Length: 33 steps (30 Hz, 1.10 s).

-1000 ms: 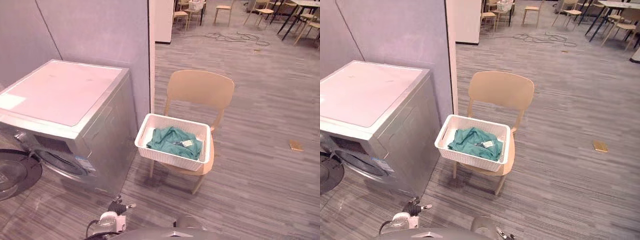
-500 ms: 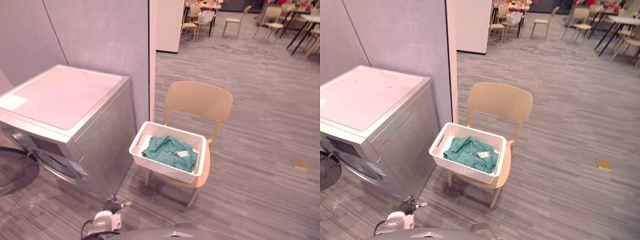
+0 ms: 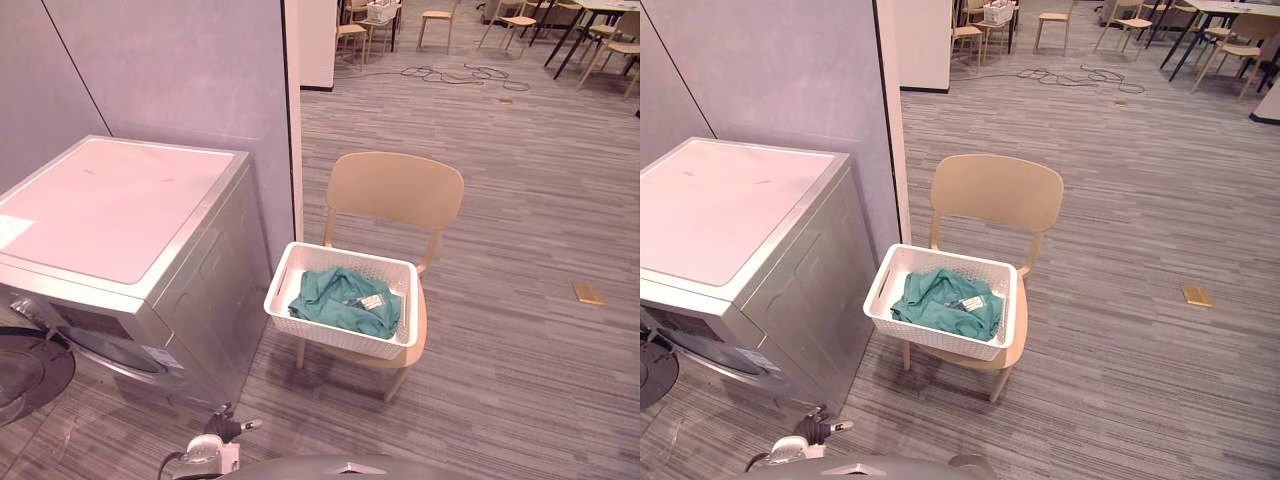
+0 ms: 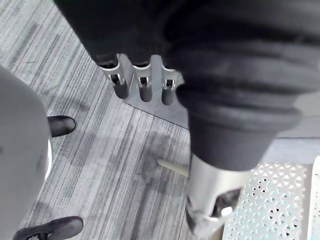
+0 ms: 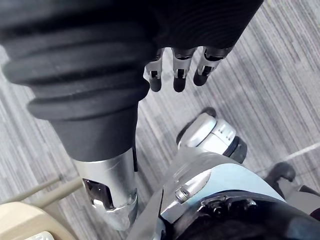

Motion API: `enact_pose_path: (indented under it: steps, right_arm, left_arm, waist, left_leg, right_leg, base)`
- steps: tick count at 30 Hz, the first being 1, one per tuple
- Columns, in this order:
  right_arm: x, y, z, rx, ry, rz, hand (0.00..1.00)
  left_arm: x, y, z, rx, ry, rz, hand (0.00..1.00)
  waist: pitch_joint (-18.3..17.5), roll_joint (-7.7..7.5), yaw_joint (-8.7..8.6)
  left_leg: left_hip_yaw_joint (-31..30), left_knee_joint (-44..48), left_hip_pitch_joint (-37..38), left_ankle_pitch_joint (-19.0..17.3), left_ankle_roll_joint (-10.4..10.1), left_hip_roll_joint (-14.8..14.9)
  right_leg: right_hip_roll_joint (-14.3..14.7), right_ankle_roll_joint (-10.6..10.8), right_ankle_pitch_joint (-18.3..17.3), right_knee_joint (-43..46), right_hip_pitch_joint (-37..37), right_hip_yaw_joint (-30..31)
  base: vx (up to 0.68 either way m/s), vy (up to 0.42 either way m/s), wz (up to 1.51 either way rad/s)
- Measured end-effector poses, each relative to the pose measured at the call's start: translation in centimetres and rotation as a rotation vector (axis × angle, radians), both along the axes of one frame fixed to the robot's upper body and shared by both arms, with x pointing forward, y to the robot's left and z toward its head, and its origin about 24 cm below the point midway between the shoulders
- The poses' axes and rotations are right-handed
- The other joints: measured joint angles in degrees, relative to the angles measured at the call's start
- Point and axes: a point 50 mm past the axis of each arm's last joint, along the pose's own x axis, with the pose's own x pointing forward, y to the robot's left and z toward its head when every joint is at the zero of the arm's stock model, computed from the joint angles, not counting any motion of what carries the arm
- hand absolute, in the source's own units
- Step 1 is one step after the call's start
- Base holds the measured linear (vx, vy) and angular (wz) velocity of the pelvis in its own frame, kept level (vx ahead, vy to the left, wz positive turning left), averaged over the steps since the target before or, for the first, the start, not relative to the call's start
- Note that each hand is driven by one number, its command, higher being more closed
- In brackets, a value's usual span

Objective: Pick up the laundry basket with both hands and put the clothes into the washing machine.

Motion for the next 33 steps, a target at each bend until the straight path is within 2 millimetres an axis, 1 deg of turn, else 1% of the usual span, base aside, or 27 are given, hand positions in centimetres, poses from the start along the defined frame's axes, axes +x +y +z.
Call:
enact_pose_path:
  steps: [4, 5, 7, 11, 14, 15, 17, 18, 19, 20, 21, 22, 23, 24, 25, 26, 27, 28, 29, 30, 32, 33]
  right_arm:
    - [-0.2, 0.1, -0.1, 0.005, 0.01, -0.002, 0.0]
    - [-0.3, 0.1, -0.1, 0.008, 0.014, -0.002, 0.0]
    - [-0.2, 0.2, -0.1, 0.011, 0.015, -0.003, 0.0]
    - [-0.3, 0.2, -0.1, 0.017, 0.01, -0.005, 0.0]
    - [-0.4, 0.1, -0.1, 0.018, 0.0, -0.057, 0.0]
    - [-0.2, 0.2, -0.1, 0.021, -0.01, -0.079, 0.0]
    - [1.0, 0.4, 0.0, 0.03, -0.069, -0.139, 0.0]
    - [2.4, 0.2, 0.4, 0.012, -0.141, -0.164, 0.0]
    - [3.2, 0.0, 0.7, -0.004, -0.184, -0.179, 0.0]
    - [4.7, -0.6, 1.5, -0.039, -0.263, -0.205, 0.0]
    - [6.9, -1.8, 3.0, -0.108, -0.376, -0.23, 0.0]
    - [8.3, -3.0, 4.5, -0.17, -0.465, -0.24, 0.0]
    - [9.5, -4.3, 6.2, -0.243, -0.545, -0.26, 0.0]
    - [10.5, -6.0, 8.4, -0.34, -0.64, -0.297, 0.0]
    - [10.9, -6.8, 9.6, -0.39, -0.685, -0.315, 0.0]
    - [11.4, -8.2, 11.9, -0.483, -0.766, -0.355, 0.0]
    - [11.5, -9.4, 13.9, -0.584, -0.818, -0.385, 0.0]
    - [11.5, -10.0, 14.8, -0.624, -0.84, -0.406, 0.0]
    - [11.5, -11.0, 16.6, -0.718, -0.874, -0.445, 0.0]
    - [11.6, -11.3, 17.4, -0.755, -0.891, -0.466, 0.0]
    - [11.9, -12.0, 19.9, -0.883, -0.932, -0.484, 0.0]
    - [12.2, -12.0, 20.4, -0.901, -0.943, -0.481, 0.0]
  left_arm:
    - [0.0, 0.1, 0.0, 0.008, 0.004, -0.021, 0.0]
    - [0.5, 0.1, 0.1, 0.013, -0.001, -0.041, 0.0]
    - [0.5, 0.2, 0.0, 0.022, 0.005, -0.066, 0.0]
    - [0.4, 0.4, 0.0, 0.039, 0.022, -0.111, 0.0]
    - [0.1, 0.4, -0.1, 0.044, 0.036, -0.12, 0.0]
    - [0.3, 0.5, -0.1, 0.047, 0.032, -0.126, 0.0]
    - [0.6, 0.6, 0.0, 0.055, 0.025, -0.135, 0.0]
    - [0.8, 0.8, 0.1, 0.06, 0.019, -0.132, 0.0]
    - [0.9, 0.9, 0.1, 0.063, 0.015, -0.128, 0.0]
    - [1.0, 1.2, 0.2, 0.068, 0.006, -0.118, 0.0]
    - [1.3, 1.5, 0.4, 0.074, -0.01, -0.105, 0.0]
    - [1.6, 1.6, 0.5, 0.074, -0.027, -0.091, 0.0]
    - [1.9, 1.7, 0.7, 0.074, -0.046, -0.077, 0.0]
    - [2.1, 1.8, 0.8, 0.076, -0.062, -0.068, 0.0]
    - [2.1, 1.9, 0.9, 0.079, -0.065, -0.059, 0.0]
    - [2.0, 2.2, 0.9, 0.09, -0.069, -0.03, 0.0]
    - [1.7, 2.4, 0.8, 0.096, -0.061, -0.015, 0.0]
    - [1.5, 2.5, 0.8, 0.098, -0.057, -0.008, 0.0]
    - [1.1, 2.6, 0.7, 0.104, -0.046, 0.008, 0.0]
    - [0.8, 2.7, 0.6, 0.105, -0.041, 0.013, 0.0]
    - [0.0, 2.8, 0.4, 0.107, -0.017, 0.029, 0.0]
    - [0.1, 2.7, 0.4, 0.106, -0.019, 0.029, 0.0]
  waist:
    - [-0.04, -0.07, -0.13]
    - [-0.13, -0.16, -0.39]
    - [-0.34, -0.33, -0.6]
    - [-0.64, -0.72, -1.9]
    - [-2.85, -1.02, -2.32]
    - [-3.14, -0.67, -2.3]
    - [-3.29, -0.94, -2.26]
    - [-3.31, -0.95, -2.33]
    - [-3.31, -0.94, -2.38]
    - [-3.35, -0.88, -2.42]
    - [-3.41, -0.79, -2.61]
    - [-3.5, -0.66, -2.76]
    - [-3.54, -0.6, -2.88]
    - [-3.96, -0.44, -2.75]
    - [-4.13, -0.34, -2.64]
    - [-4.15, -0.35, -2.56]
    - [-4.22, -0.37, -2.42]
    - [-4.23, -0.35, -2.37]
    - [-4.25, -0.31, -2.34]
    - [-4.26, -0.32, -2.33]
    - [-4.29, -0.23, -2.02]
    - [-4.19, 0.1, -1.92]
  left_leg:
    - [-0.08, -0.06, -0.32, -0.01, 0.0, 0.04]
    - [-0.11, -0.16, -0.83, -0.01, 0.0, 0.11]
    - [0.31, -0.92, -1.85, -0.13, 0.01, 0.2]
    - [0.72, -2.35, -4.3, 0.01, -0.08, 0.31]
    - [1.97, -4.16, -6.9, -0.12, -0.16, 0.35]
    - [2.02, -4.24, -7.06, -0.09, -0.2, 0.34]
    - [2.07, -5.1, -7.09, 0.58, -0.31, 0.25]
    - [2.08, -5.12, -6.9, 0.59, -0.33, 0.14]
    - [2.08, -5.11, -6.89, 0.59, -0.34, 0.12]
    - [2.09, -5.06, -6.89, 0.59, -0.34, 0.09]
    - [2.06, -4.86, -6.78, 0.58, -0.34, 0.08]
    - [1.99, -4.5, -6.75, 0.56, -0.37, -0.04]
    - [1.94, -3.93, -6.75, 0.53, -0.4, -0.24]
    - [1.96, -3.58, -6.72, 0.53, -0.4, -0.32]
    - [1.96, -3.35, -6.78, 0.53, -0.4, -0.31]
    - [1.95, -2.69, -6.84, 0.53, -0.4, -0.34]
    - [1.93, -2.17, -7.01, 0.51, -0.43, -0.37]
    - [1.94, -2.0, -7.12, 0.51, -0.43, -0.37]
    - [1.94, -1.98, -7.32, 0.51, -0.43, -0.35]
    - [1.94, -1.97, -7.49, 0.51, -0.42, -0.35]
    - [1.99, -1.84, -7.79, 0.52, -0.41, 0.01]
    - [1.95, -1.67, -7.69, 0.56, -0.36, 0.59]
  right_leg:
    - [0.0, 0.02, 0.05, -0.3, -0.19, -0.06]
    - [0.01, 0.02, 0.03, -0.71, -0.51, -0.13]
    - [0.06, -0.09, 0.36, -1.57, -1.61, -0.04]
    - [0.13, 0.14, 1.87, -4.81, -3.36, 0.13]
    - [0.14, 0.25, 1.86, -6.09, -5.67, 0.46]
    - [0.12, 0.31, 1.89, -6.25, -5.88, 0.52]
    - [0.04, 0.49, 2.67, -6.82, -5.74, 0.45]
    - [0.01, 0.45, 2.69, -7.05, -5.69, 0.22]
    - [-0.05, 0.44, 2.71, -7.05, -5.68, 0.14]
    - [-0.16, 0.43, 2.71, -7.05, -5.61, 0.07]
    - [-0.45, 0.43, 2.72, -7.06, -5.14, -0.09]
    - [-0.78, 0.43, 2.72, -7.05, -4.63, -0.29]
    - [-1.13, 0.43, 2.72, -7.02, -3.96, -0.38]
    - [-1.32, 0.43, 2.73, -6.5, -3.69, -0.39]
    - [-1.39, 0.43, 2.73, -6.21, -3.59, -0.4]
    - [-1.61, 0.43, 2.73, -5.86, -3.14, -0.42]
    - [-1.74, 0.45, 2.71, -5.4, -2.86, -0.51]
    - [-1.75, 0.45, 2.71, -5.17, -2.83, -0.63]
    - [-1.74, 0.47, 2.7, -4.95, -2.9, -0.93]
    - [-1.73, 0.47, 2.69, -4.89, -2.97, -1.22]
    - [-1.39, 0.54, 2.64, -3.15, -3.81, -1.97]
    - [-0.89, 0.93, 2.34, -0.62, -5.04, -1.92]
  base:
    - [0.0, 0.0, 0.01]
    - [0.0, 0.0, 0.0]
    - [0.0, -0.003, -0.05]
    - [0.04, 0.0, -0.04]
    - [0.11, 0.005, -0.07]
    - [0.2, 0.009, -0.05]
    - [0.26, 0.02, 0.03]
    - [0.25, 0.024, 0.06]
    - [0.23, 0.022, 0.06]
    - [0.2, 0.017, 0.08]
    - [0.21, 0.023, 0.18]
    - [0.17, 0.022, 0.31]
    - [0.16, 0.027, 0.37]
    - [0.12, 0.023, 0.33]
    - [0.15, 0.022, 0.32]
    - [0.15, 0.014, 0.32]
    - [0.14, 0.009, 0.31]
    - [0.12, -0.005, 0.27]
    - [0.11, -0.02, 0.17]
    - [0.11, -0.027, 0.17]
    - [0.11, -0.05, 0.07]
    - [0.1, -0.07, -0.13]
